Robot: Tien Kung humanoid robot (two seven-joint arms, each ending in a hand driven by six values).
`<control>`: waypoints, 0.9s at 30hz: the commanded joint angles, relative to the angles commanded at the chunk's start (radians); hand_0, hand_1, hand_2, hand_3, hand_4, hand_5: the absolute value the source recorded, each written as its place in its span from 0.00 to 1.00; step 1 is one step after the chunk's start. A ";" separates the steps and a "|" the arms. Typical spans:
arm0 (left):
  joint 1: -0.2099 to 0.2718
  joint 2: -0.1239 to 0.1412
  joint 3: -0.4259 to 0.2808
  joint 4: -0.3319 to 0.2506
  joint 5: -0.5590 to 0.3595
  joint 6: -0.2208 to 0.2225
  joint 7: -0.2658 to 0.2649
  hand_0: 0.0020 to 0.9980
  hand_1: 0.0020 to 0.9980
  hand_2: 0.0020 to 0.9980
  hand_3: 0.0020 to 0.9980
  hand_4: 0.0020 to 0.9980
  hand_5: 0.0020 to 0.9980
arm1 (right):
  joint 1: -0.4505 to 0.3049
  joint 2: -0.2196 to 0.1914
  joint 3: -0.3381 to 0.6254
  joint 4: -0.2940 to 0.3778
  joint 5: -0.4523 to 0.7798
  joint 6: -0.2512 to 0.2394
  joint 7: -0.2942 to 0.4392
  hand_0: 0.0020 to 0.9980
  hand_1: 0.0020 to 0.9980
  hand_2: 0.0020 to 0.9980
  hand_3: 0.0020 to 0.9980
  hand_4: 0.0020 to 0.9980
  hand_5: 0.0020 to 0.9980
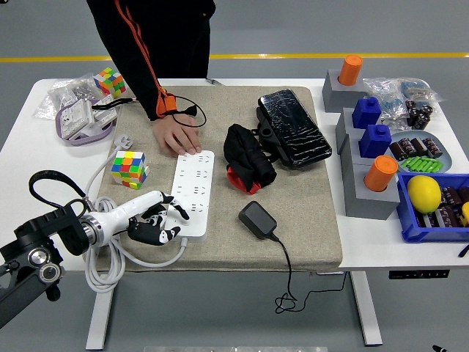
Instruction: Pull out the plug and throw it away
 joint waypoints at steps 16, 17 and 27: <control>0.043 0.017 -0.053 -0.125 -0.041 -0.008 0.060 0.07 0.07 0.13 0.92 0.56 0.00 | -0.002 0.000 0.011 0.000 -0.006 0.000 0.000 0.63 0.63 0.62 0.57 0.99 0.46; 0.045 0.018 -0.057 -0.129 -0.041 -0.008 0.067 0.07 0.07 0.13 0.92 0.56 0.00 | -0.002 0.001 0.010 0.000 -0.005 0.000 0.000 0.63 0.63 0.62 0.57 0.99 0.46; 0.049 0.025 -0.049 -0.126 -0.054 -0.070 0.157 0.06 0.07 0.14 1.00 0.57 0.00 | 0.000 -0.001 0.008 0.002 -0.003 -0.001 0.000 0.63 0.63 0.62 0.57 0.99 0.46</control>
